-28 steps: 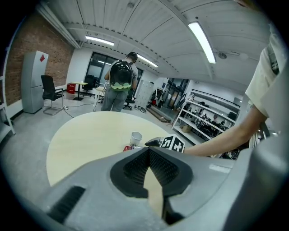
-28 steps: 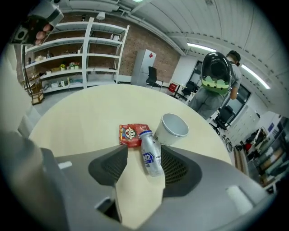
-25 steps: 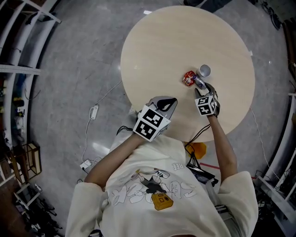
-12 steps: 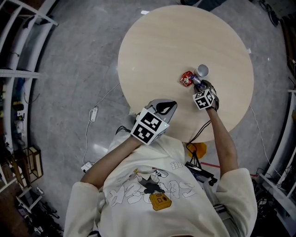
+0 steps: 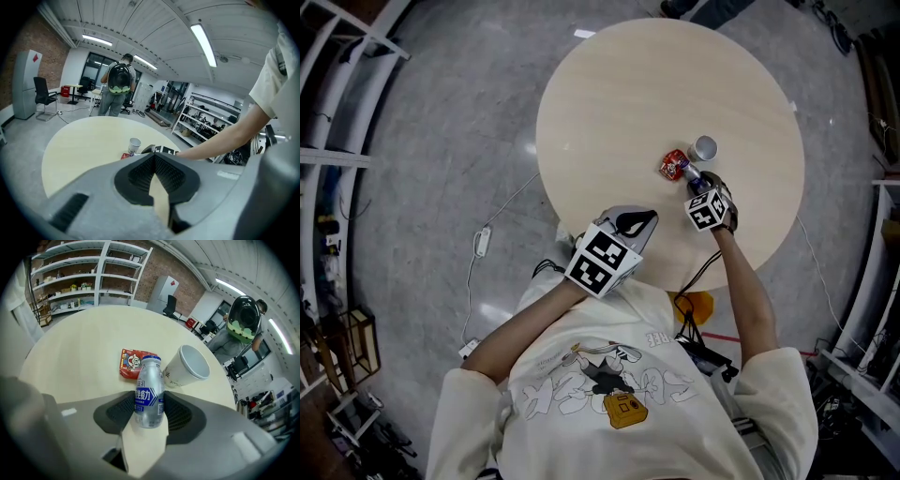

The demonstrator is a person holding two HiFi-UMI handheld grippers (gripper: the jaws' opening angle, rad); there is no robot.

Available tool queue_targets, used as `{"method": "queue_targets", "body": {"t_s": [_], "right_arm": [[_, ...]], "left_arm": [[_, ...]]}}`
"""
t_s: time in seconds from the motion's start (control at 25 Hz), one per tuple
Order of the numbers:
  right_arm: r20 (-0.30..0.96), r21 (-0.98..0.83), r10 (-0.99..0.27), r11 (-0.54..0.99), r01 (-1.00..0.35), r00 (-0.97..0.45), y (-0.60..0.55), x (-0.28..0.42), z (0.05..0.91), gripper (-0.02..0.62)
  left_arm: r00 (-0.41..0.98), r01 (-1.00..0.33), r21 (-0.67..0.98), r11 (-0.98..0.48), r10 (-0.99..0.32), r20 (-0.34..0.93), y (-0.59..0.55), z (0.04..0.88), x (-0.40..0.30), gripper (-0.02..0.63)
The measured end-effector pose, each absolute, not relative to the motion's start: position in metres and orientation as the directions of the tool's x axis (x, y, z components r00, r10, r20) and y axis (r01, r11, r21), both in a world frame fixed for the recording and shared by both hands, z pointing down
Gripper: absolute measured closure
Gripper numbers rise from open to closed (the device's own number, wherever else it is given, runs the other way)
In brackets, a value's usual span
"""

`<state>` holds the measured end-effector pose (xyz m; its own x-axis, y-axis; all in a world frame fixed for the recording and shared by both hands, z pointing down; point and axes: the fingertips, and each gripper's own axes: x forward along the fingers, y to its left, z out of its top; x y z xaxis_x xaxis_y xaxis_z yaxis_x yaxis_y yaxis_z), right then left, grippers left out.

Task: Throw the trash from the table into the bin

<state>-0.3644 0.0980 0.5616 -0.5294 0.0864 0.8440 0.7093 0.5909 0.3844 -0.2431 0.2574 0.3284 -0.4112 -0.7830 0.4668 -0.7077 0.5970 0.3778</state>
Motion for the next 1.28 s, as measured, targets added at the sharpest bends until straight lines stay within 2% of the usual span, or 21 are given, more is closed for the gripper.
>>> {"method": "queue_targets", "body": {"t_s": [0.72, 0.96, 1.28], "right_arm": [[0.779, 0.234, 0.15, 0.832, 0.504, -0.609, 0.163, -0.295, 0.479, 0.393], [0.756, 0.128, 0.159, 0.915, 0.382, -0.635, 0.193, -0.261, 0.456, 0.393], [0.692, 0.091, 0.146, 0.954, 0.286, -0.707, 0.217, -0.233, 0.41, 0.393]], "left_arm": [[-0.332, -0.757, 0.401, 0.516, -0.832, 0.445, 0.29, 0.336, -0.22, 0.601], [-0.247, -0.791, 0.426, 0.439, -0.866, 0.435, 0.298, 0.341, -0.208, 0.601], [-0.143, -0.829, 0.451, 0.33, -0.905, 0.401, 0.292, 0.33, -0.199, 0.601]]}}
